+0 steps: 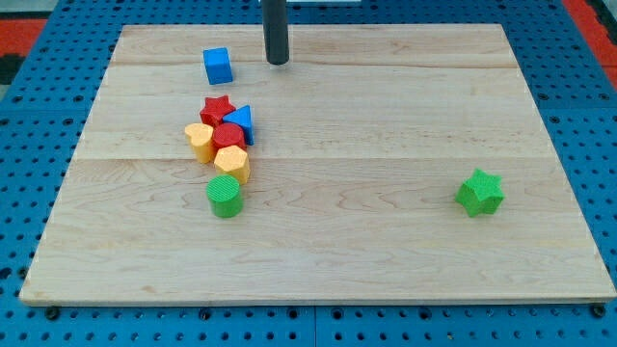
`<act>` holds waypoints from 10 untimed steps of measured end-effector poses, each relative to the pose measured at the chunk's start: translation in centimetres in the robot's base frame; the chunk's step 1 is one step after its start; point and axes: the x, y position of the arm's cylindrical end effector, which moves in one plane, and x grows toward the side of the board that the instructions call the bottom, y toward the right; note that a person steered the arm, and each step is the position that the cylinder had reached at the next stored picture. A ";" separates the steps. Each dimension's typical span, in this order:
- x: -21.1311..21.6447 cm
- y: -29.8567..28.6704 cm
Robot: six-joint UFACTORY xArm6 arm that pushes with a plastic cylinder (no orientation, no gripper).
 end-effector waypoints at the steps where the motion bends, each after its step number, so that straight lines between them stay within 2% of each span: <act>1: -0.1 0.0; 2: 0.0 0.0; 3: 3.3 -0.2; 7: 3.9 -0.1; 8: 6.0 7.7; 9: 11.9 15.1; 10: 12.9 19.6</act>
